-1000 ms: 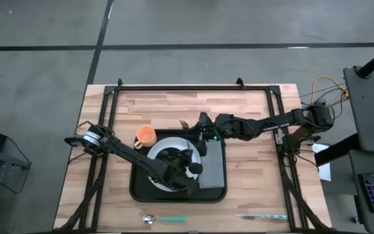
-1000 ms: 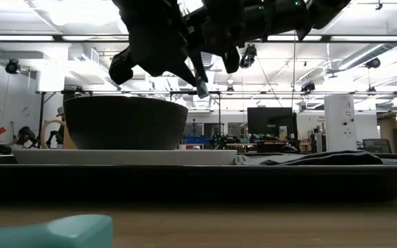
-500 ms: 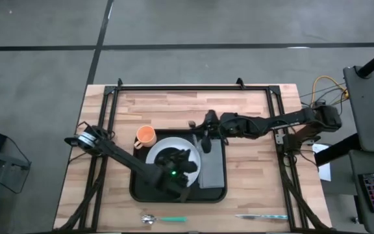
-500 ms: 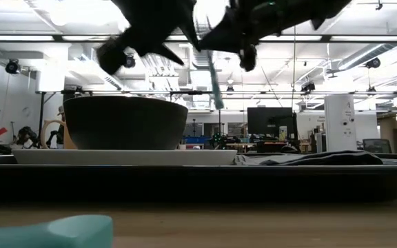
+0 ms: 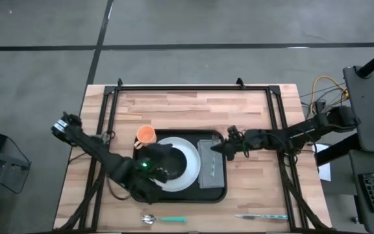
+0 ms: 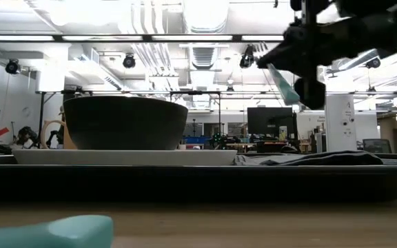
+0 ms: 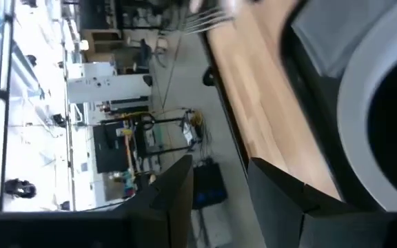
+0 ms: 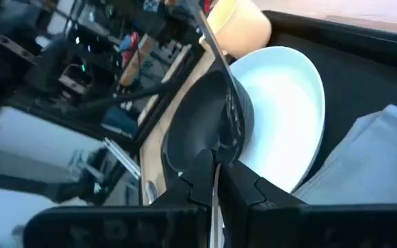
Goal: Set up tray
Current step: Put the green fork on the gray table napkin on the black serving tray
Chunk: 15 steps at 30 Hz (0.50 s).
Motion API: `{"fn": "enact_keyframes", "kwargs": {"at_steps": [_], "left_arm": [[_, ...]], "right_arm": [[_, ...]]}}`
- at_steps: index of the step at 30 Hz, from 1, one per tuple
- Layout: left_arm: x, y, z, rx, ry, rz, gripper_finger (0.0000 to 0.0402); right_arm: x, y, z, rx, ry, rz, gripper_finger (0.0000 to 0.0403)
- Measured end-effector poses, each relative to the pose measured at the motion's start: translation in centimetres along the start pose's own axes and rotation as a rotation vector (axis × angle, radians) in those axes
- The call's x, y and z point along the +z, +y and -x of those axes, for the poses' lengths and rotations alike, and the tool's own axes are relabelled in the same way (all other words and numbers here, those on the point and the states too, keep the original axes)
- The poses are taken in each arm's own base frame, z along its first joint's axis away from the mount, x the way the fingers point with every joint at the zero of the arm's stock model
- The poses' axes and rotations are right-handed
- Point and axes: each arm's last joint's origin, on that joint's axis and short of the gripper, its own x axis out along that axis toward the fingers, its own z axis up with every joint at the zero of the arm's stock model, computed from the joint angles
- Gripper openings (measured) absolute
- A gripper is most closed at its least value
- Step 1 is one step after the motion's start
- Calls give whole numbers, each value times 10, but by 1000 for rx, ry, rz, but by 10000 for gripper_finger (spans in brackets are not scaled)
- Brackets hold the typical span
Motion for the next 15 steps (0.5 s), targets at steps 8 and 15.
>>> {"fn": "enact_keyframes", "kwargs": {"at_steps": [8, 15], "left_arm": [[-41, 51, 27, 34, -72, 342, 121], [-59, 67, 37, 42, -103, 369, 121]], "right_arm": [[-14, -1, -26, -56, 34, -83, 8], [-24, -14, -55, -116, 150, -255, 8]]}}
